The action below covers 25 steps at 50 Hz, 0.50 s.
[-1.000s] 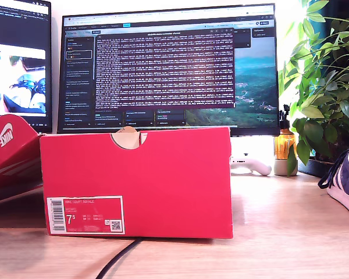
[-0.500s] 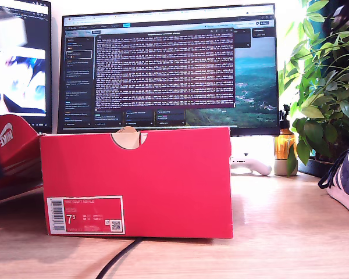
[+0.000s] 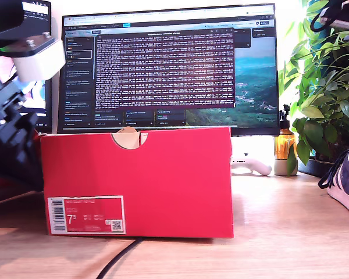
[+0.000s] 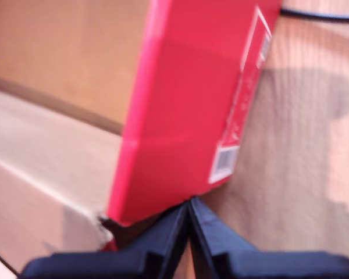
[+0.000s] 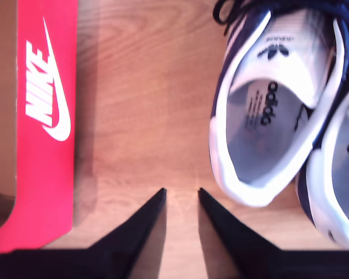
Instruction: Pack the blue shoes by picking the first shoe and placing it inside the red shoebox, left side, then picking and rotating the second shoe and placing it in the shoebox
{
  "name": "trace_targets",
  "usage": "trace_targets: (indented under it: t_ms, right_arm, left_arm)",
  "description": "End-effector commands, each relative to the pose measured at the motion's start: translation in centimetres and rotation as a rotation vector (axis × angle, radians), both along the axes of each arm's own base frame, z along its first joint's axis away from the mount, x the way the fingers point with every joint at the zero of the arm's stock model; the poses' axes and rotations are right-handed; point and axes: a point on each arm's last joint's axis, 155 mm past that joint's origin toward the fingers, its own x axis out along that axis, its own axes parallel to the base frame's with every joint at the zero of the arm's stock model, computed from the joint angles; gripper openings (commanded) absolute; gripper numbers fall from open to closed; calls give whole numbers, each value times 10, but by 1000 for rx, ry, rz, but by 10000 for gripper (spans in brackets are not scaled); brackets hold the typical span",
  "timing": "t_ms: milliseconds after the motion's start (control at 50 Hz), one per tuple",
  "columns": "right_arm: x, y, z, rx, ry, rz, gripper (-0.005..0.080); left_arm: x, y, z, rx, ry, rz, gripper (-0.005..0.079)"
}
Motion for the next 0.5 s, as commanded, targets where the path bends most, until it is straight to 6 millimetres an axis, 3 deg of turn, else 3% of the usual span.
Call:
trace_targets:
  t_ms: [0,160,300,480]
  right_arm:
    - [8,2,-8,-1,16,-1,236]
    - [16,2,-31,-25,75,11,235]
    - [27,-11,-48,-99,88,-1,235]
    - [27,-14,-64,-123,139,19,235]
  left_arm:
    - [5,-6,4,-11,-25,-12,-19]
    - [9,-8,8,-22,-43,-11,-19]
    - [8,-8,8,-22,-41,-11,-19]
    - [8,-8,8,-22,-41,-11,-19]
